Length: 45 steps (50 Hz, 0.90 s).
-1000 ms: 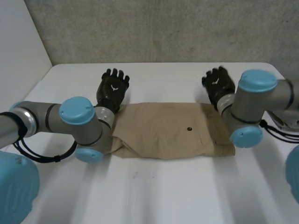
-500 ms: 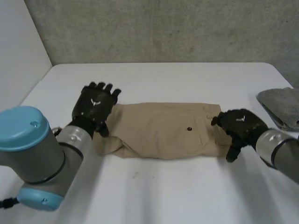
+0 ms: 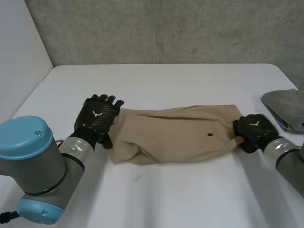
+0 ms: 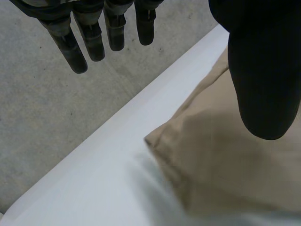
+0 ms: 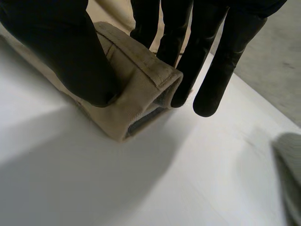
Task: Fold the laundry.
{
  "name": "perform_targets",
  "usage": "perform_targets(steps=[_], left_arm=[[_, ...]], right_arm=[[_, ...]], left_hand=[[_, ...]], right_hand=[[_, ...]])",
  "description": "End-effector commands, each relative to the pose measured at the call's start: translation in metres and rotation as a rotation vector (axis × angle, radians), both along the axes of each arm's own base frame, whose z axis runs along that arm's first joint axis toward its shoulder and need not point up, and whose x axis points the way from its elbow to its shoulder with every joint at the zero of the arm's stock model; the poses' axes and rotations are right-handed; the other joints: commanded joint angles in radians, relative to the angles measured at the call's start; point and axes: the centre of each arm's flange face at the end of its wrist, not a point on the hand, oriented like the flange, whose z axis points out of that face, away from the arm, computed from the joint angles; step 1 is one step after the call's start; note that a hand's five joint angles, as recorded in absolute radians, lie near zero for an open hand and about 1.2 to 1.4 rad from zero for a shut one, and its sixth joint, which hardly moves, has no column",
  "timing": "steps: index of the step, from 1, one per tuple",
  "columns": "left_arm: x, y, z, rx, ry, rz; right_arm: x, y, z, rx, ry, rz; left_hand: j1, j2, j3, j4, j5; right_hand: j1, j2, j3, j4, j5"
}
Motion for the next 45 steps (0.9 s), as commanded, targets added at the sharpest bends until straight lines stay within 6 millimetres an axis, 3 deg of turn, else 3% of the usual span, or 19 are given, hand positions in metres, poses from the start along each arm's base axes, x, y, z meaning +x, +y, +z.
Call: perform_targets(steps=[1,3,5,8,10,13,14,16,17,20,21,24,27,28,29,32,38,41,45], left_arm=[[0.002,0.002,0.006,-0.009,0.006,0.004],[0.003,0.005,0.007,-0.002,0.003,0.004],[0.003,0.006,0.007,0.000,0.003,0.003],[0.004,0.006,0.009,-0.004,0.005,0.004],[0.004,0.006,0.012,-0.012,0.010,0.006],[0.004,0.007,0.014,-0.017,0.011,0.009],[0.005,0.007,0.017,-0.025,0.016,0.009],[0.005,0.007,0.019,-0.032,0.019,0.009],[0.005,0.006,0.020,-0.036,0.021,0.012],[0.005,0.006,0.024,-0.046,0.028,0.013],[0.005,0.005,0.025,-0.048,0.031,0.014],[0.004,0.005,0.027,-0.055,0.035,0.012],[0.001,0.002,0.034,-0.075,0.046,0.009],[0.000,0.001,0.036,-0.082,0.049,0.007],[-0.002,-0.001,0.041,-0.097,0.059,0.006],[-0.005,-0.007,0.049,-0.120,0.082,0.005],[-0.034,-0.016,0.062,-0.132,0.163,-0.052],[-0.057,-0.012,0.061,-0.085,0.180,-0.110],[-0.079,-0.007,0.046,0.032,0.176,-0.151]], right_arm=[[-0.058,-0.013,0.043,-0.089,0.148,-0.116],[-0.074,-0.019,0.047,-0.093,0.231,-0.139],[-0.075,-0.021,0.051,-0.108,0.272,-0.128],[-0.043,-0.016,0.064,-0.166,0.297,-0.027],[-0.003,-0.004,0.075,-0.230,0.279,0.091],[0.032,0.011,0.088,-0.301,0.260,0.195],[0.052,0.021,0.093,-0.346,0.247,0.259],[0.072,0.034,0.094,-0.387,0.239,0.329],[0.093,0.052,0.094,-0.425,0.217,0.409],[0.128,0.086,0.081,-0.438,0.181,0.568],[0.146,0.109,0.063,-0.408,0.165,0.682],[0.162,0.136,0.038,-0.349,0.164,0.808],[0.163,0.144,0.021,-0.256,0.175,0.843],[0.161,0.145,0.021,-0.241,0.173,0.842],[0.159,0.147,0.021,-0.209,0.157,0.851],[0.153,0.137,0.037,-0.172,0.080,0.781],[0.109,0.080,0.100,-0.111,-0.238,0.460],[0.090,0.062,0.114,-0.042,-0.389,0.339],[0.077,0.050,0.116,0.013,-0.438,0.267]], left_hand=[[-0.014,-0.028,-0.033,-0.027,-0.048],[-0.014,-0.028,-0.033,-0.027,-0.048],[-0.014,-0.028,-0.033,-0.027,-0.048],[-0.014,-0.028,-0.033,-0.027,-0.048],[-0.014,-0.028,-0.033,-0.027,-0.048],[-0.014,-0.028,-0.033,-0.027,-0.048],[-0.014,-0.028,-0.033,-0.027,-0.048],[-0.014,-0.028,-0.033,-0.027,-0.048],[-0.014,-0.028,-0.033,-0.027,-0.048],[-0.014,-0.028,-0.033,-0.027,-0.048],[-0.014,-0.028,-0.033,-0.027,-0.048],[-0.014,-0.028,-0.033,-0.027,-0.048],[-0.014,-0.028,-0.033,-0.027,-0.048],[-0.014,-0.028,-0.033,-0.027,-0.048],[-0.014,-0.028,-0.033,-0.027,-0.048],[-0.014,-0.028,-0.033,-0.027,-0.048],[-0.014,-0.028,-0.033,-0.027,-0.048],[-0.014,-0.028,-0.033,-0.027,-0.048],[-0.014,-0.028,-0.033,-0.027,-0.048]], right_hand=[[0.472,0.221,0.248,0.208,0.279],[0.472,0.221,0.248,0.208,0.279],[0.472,0.221,0.248,0.208,0.279],[0.472,0.221,0.248,0.208,0.279],[0.472,0.221,0.248,0.208,0.279],[0.472,0.221,0.248,0.208,0.279],[0.472,0.221,0.248,0.208,0.279],[0.472,0.221,0.248,0.208,0.279],[0.472,0.221,0.248,0.208,0.279],[0.472,0.221,0.248,0.208,0.279],[0.472,0.221,0.248,0.208,0.279],[0.472,0.221,0.248,0.208,0.279],[0.418,0.167,0.194,0.154,0.225],[0.234,-0.017,0.010,-0.030,0.041],[-0.244,-0.496,-0.468,-0.509,-0.437],[-0.747,-0.998,-0.971,-1.011,-0.940],[-0.750,-1.001,-0.974,-1.014,-0.943],[-0.750,-1.001,-0.974,-1.014,-0.943],[-0.750,-1.001,-0.974,-1.014,-0.943]])
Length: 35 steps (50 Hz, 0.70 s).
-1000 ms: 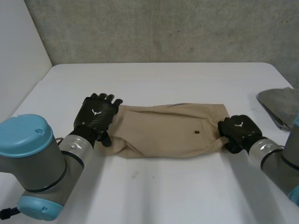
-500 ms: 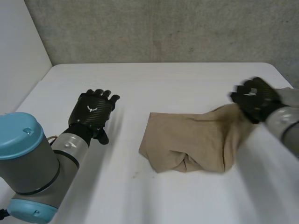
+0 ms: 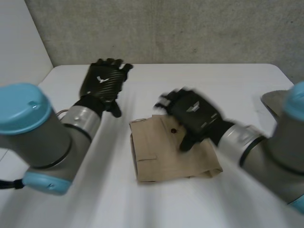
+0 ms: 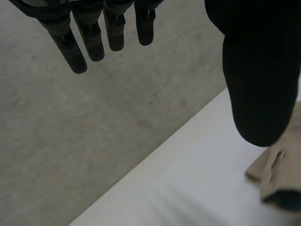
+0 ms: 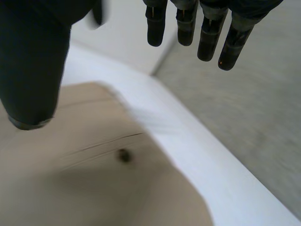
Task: Fold the laundry.
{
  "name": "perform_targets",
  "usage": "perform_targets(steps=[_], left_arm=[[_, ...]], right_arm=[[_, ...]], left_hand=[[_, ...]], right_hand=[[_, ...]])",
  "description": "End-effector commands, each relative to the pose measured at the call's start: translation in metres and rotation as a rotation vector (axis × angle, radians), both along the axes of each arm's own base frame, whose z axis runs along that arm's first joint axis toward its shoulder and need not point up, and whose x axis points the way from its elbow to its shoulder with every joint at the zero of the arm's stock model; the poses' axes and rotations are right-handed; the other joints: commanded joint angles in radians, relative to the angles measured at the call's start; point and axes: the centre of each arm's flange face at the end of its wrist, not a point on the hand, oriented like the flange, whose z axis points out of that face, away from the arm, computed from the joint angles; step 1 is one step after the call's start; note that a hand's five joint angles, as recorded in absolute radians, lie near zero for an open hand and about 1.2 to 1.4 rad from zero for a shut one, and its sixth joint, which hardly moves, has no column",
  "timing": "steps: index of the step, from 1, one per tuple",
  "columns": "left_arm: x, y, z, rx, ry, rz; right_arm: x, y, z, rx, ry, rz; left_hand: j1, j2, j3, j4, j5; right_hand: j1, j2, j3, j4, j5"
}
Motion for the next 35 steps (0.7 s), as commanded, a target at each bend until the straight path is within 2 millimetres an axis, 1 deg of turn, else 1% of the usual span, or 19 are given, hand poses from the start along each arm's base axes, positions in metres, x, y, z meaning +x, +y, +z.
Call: perform_targets(steps=[1,2,3,7,10,11,14,15,18,19,22,27,31,35], left_arm=[[-0.046,0.010,-0.020,0.167,0.005,-0.114],[-0.050,0.013,-0.023,0.188,0.005,-0.123],[-0.055,0.018,-0.030,0.230,0.003,-0.137],[-0.064,0.030,-0.045,0.299,0.007,-0.157],[-0.065,0.033,-0.051,0.328,0.007,-0.158],[-0.064,0.034,-0.057,0.346,-0.001,-0.152],[-0.064,0.034,-0.067,0.373,-0.023,-0.144],[-0.063,0.035,-0.074,0.393,-0.040,-0.139],[-0.063,0.035,-0.087,0.422,-0.067,-0.134],[-0.063,0.035,-0.096,0.443,-0.085,-0.131],[-0.062,0.034,-0.109,0.480,-0.124,-0.121],[-0.059,0.031,-0.121,0.506,-0.186,-0.112],[-0.058,0.030,-0.121,0.494,-0.220,-0.113],[-0.059,0.029,-0.110,0.464,-0.216,-0.118]], right_arm=[[-0.039,-0.036,0.024,0.190,-0.194,-0.199],[-0.039,-0.037,0.022,0.204,-0.179,-0.202],[-0.038,-0.040,0.015,0.228,-0.150,-0.205],[-0.033,-0.050,-0.016,0.293,-0.047,-0.199],[-0.030,-0.056,-0.030,0.317,0.004,-0.194],[-0.030,-0.059,-0.038,0.338,0.030,-0.198],[-0.029,-0.065,-0.050,0.367,0.056,-0.205],[-0.028,-0.069,-0.058,0.383,0.068,-0.212],[-0.028,-0.072,-0.069,0.403,0.080,-0.220],[-0.028,-0.074,-0.073,0.409,0.086,-0.226],[-0.028,-0.076,-0.080,0.406,0.104,-0.235],[-0.030,-0.080,-0.090,0.370,0.172,-0.244],[-0.033,-0.082,-0.093,0.332,0.223,-0.249],[-0.035,-0.082,-0.088,0.305,0.241,-0.262]], left_hand=[[-0.014,-0.028,-0.033,-0.027,-0.048],[-0.014,-0.028,-0.033,-0.027,-0.048],[-0.013,-0.027,-0.032,-0.026,-0.047],[-0.010,-0.024,-0.029,-0.023,-0.044],[-0.007,-0.021,-0.026,-0.020,-0.041],[-0.004,-0.018,-0.024,-0.017,-0.038],[-0.004,-0.018,-0.024,-0.017,-0.038],[-0.004,-0.018,-0.024,-0.017,-0.038],[-0.004,-0.018,-0.024,-0.017,-0.038],[-0.004,-0.018,-0.024,-0.017,-0.038],[-0.004,-0.018,-0.024,-0.017,-0.038],[-0.007,-0.021,-0.026,-0.020,-0.041],[-0.010,-0.024,-0.029,-0.023,-0.044],[-0.014,-0.028,-0.033,-0.027,-0.048]], right_hand=[[-0.026,-0.043,-0.040,-0.056,-0.067],[-0.026,-0.043,-0.040,-0.056,-0.067],[-0.026,-0.043,-0.040,-0.056,-0.067],[-0.026,-0.043,-0.040,-0.056,-0.067],[-0.026,-0.043,-0.040,-0.056,-0.067],[-0.026,-0.043,-0.040,-0.056,-0.067],[-0.026,-0.043,-0.040,-0.056,-0.067],[-0.026,-0.043,-0.040,-0.056,-0.067],[-0.026,-0.043,-0.040,-0.056,-0.067],[-0.026,-0.043,-0.040,-0.056,-0.067],[-0.026,-0.043,-0.040,-0.056,-0.067],[-0.026,-0.043,-0.040,-0.056,-0.067],[-0.026,-0.043,-0.040,-0.056,-0.067],[-0.026,-0.043,-0.040,-0.056,-0.067]])
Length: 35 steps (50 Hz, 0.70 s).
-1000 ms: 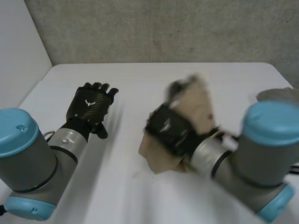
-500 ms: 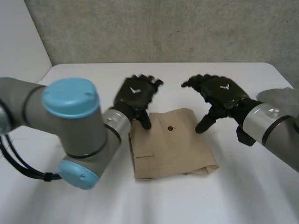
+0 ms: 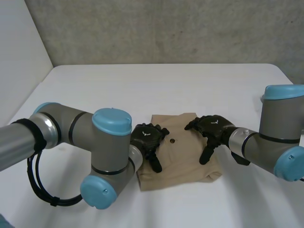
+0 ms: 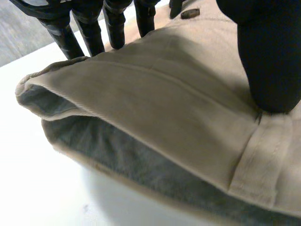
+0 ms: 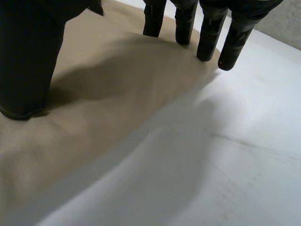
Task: Fold the laundry.
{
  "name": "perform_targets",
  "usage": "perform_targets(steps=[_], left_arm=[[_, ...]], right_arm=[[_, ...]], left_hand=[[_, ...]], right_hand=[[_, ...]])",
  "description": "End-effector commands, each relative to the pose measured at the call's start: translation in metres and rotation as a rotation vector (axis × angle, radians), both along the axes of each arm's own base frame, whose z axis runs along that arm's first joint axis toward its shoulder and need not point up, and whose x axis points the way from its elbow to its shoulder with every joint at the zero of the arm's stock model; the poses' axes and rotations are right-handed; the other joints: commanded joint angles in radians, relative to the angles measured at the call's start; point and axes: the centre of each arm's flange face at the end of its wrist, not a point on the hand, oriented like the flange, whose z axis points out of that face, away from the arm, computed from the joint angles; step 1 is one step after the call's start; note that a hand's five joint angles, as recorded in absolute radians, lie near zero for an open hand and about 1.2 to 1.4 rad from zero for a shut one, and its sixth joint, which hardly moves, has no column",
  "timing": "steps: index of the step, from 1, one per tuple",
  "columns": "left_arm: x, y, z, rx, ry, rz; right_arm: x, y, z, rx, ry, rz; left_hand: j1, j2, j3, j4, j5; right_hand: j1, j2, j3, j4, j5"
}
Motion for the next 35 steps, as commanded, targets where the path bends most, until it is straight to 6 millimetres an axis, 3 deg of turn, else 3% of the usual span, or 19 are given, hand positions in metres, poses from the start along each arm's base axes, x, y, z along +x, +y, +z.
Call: perform_targets(steps=[1,6,9,12,15,19,24,35], left_arm=[[0.000,-0.003,0.018,-0.053,-0.007,-0.016],[0.000,-0.003,0.061,-0.135,0.060,-0.028],[0.006,-0.005,0.101,-0.211,0.124,-0.014],[0.011,-0.002,0.132,-0.267,0.175,-0.013],[0.013,0.006,0.159,-0.308,0.232,-0.059],[0.014,0.016,0.184,-0.331,0.289,-0.156],[0.017,0.026,0.197,-0.305,0.312,-0.239],[0.018,0.031,0.182,-0.167,0.314,-0.293]], right_arm=[[-0.004,-0.001,0.004,-0.047,0.058,-0.003],[-0.007,0.002,0.023,-0.088,0.027,-0.017],[-0.011,0.006,0.044,-0.149,-0.018,-0.046],[-0.021,0.012,0.078,-0.226,-0.123,-0.138],[-0.038,0.014,0.089,-0.218,-0.185,-0.234],[-0.055,0.017,0.087,-0.165,-0.228,-0.322],[-0.069,0.029,0.076,-0.086,-0.247,-0.379],[-0.068,0.061,0.024,0.127,-0.212,-0.342]], left_hand=[[-0.008,-0.027,-0.033,-0.027,-0.048],[-0.008,-0.027,-0.033,-0.027,-0.048],[-0.008,-0.027,-0.033,-0.027,-0.048],[-0.008,-0.027,-0.033,-0.027,-0.048],[-0.008,-0.027,-0.033,-0.027,-0.048],[-0.008,-0.027,-0.033,-0.027,-0.048],[-0.008,-0.027,-0.033,-0.027,-0.048],[-0.008,-0.027,-0.033,-0.027,-0.048]], right_hand=[[-0.007,-0.044,-0.040,-0.056,-0.067],[-0.007,-0.044,-0.040,-0.056,-0.067],[-0.007,-0.044,-0.040,-0.056,-0.067],[-0.007,-0.044,-0.040,-0.056,-0.067],[-0.007,-0.044,-0.040,-0.056,-0.067],[-0.007,-0.044,-0.040,-0.056,-0.067],[-0.007,-0.044,-0.040,-0.056,-0.067],[-0.007,-0.044,-0.040,-0.056,-0.067]])
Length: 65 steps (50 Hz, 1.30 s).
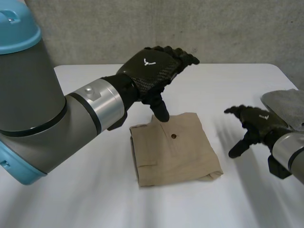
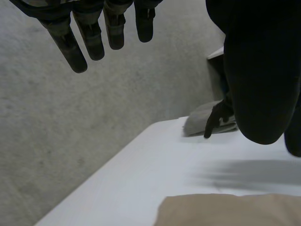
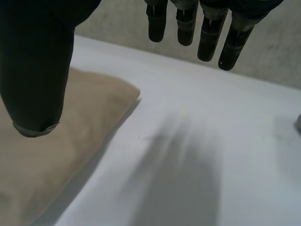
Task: Fold the laundry.
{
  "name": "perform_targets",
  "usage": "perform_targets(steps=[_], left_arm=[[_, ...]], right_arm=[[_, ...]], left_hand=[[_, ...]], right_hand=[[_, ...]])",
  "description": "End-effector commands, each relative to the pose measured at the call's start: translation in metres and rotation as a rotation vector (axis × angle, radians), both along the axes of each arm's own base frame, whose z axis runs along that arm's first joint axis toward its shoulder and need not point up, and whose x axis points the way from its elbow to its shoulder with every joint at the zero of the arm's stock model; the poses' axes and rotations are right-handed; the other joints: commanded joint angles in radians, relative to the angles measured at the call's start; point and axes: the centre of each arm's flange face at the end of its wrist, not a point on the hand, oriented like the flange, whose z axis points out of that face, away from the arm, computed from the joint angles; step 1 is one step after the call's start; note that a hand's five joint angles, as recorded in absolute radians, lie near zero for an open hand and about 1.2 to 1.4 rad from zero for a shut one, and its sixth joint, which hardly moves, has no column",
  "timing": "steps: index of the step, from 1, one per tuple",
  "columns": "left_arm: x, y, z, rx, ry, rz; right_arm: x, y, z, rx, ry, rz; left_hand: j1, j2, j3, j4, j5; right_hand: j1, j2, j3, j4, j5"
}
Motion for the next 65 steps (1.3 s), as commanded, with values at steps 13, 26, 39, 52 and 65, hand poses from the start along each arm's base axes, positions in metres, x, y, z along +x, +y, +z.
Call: perform_targets(steps=[13,26,39,52,65], left_arm=[[0.002,0.000,-0.019,0.096,-0.020,-0.013],[0.005,-0.005,-0.028,0.105,-0.026,0.001],[0.014,-0.011,-0.032,0.116,-0.031,0.030],[0.016,-0.012,-0.034,0.129,-0.032,0.039],[0.018,-0.015,-0.036,0.131,-0.032,0.047]], right_arm=[[0.021,0.013,-0.071,0.207,-0.068,0.111],[0.042,0.006,-0.072,0.159,-0.077,0.158],[0.048,0.034,-0.033,-0.096,0.130,0.194],[0.092,0.081,-0.071,-0.302,0.354,0.426],[0.106,0.058,-0.082,-0.395,0.382,0.417]], left_hand=[[0.016,-0.015,-0.025,-0.021,-0.048],[0.016,-0.015,-0.025,-0.021,-0.048],[0.016,-0.015,-0.025,-0.021,-0.048],[0.016,-0.015,-0.025,-0.021,-0.048],[0.016,-0.015,-0.025,-0.021,-0.048]], right_hand=[[0.133,0.067,0.070,0.054,0.043],[0.233,0.166,0.170,0.154,0.143],[0.112,0.046,0.050,0.034,0.023],[0.023,-0.043,-0.040,-0.056,-0.067],[0.156,0.090,0.094,0.078,0.066]])
